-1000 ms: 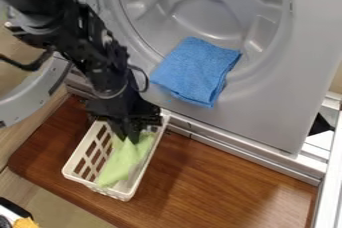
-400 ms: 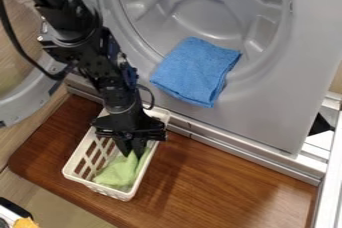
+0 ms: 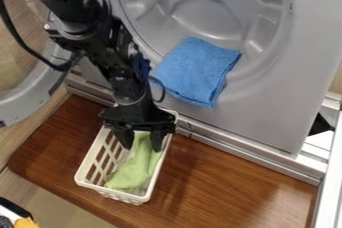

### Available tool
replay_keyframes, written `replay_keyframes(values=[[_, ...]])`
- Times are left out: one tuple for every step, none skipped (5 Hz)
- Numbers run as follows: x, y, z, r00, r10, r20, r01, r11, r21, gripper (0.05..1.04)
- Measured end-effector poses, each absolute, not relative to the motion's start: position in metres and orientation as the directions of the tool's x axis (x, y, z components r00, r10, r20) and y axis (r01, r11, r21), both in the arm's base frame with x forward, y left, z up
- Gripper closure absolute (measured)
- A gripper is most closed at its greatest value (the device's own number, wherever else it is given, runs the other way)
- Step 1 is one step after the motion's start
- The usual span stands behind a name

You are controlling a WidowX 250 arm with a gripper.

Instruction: Put the green cloth in the basket

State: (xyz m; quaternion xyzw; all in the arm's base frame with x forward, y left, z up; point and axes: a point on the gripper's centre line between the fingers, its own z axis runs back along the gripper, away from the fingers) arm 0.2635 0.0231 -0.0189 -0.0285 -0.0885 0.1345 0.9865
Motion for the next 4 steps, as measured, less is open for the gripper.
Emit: replay_keyframes(values=[[0.262,0.019,-0.004,0.945,0.266,0.19,-0.255,0.964,-0.08,0.073],[0.259,0.013,0.02,0.941,0.251,0.225,-0.24,0.968,-0.078,0.077],[0.258,0.003,0.05,0.938,0.201,0.283,-0.186,0.979,-0.077,0.083],[0.255,-0.005,0.064,0.942,0.16,0.296,-0.145,0.987,-0.072,0.083]])
